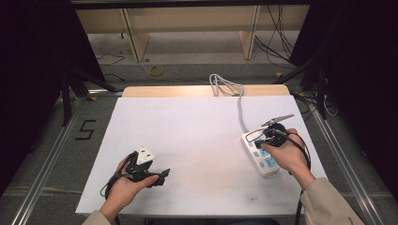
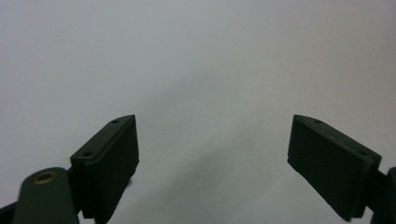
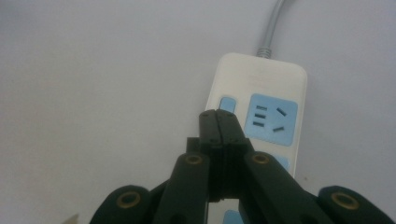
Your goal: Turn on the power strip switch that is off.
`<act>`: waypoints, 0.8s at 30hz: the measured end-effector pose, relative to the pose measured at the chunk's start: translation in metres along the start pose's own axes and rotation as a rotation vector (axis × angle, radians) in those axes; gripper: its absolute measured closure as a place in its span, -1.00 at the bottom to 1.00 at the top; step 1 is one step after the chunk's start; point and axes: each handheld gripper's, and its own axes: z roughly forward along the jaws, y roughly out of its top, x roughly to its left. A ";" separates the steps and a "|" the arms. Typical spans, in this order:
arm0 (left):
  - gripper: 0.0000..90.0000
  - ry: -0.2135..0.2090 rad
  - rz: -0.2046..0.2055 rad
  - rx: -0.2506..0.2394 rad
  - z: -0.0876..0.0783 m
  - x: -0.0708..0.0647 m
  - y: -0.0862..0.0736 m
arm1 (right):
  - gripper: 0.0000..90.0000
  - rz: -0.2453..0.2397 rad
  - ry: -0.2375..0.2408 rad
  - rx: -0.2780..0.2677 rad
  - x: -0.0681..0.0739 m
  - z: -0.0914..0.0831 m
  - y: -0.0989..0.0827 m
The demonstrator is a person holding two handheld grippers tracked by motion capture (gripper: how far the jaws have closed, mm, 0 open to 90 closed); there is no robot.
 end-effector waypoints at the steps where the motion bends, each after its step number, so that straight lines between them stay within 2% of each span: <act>1: -0.65 0.000 0.000 0.000 0.000 0.000 0.000 | 1.00 0.002 -0.002 0.008 0.000 0.001 0.000; 24: -0.64 0.000 0.002 0.001 0.000 0.000 0.000 | 1.00 -0.008 -0.005 0.140 0.000 0.022 0.000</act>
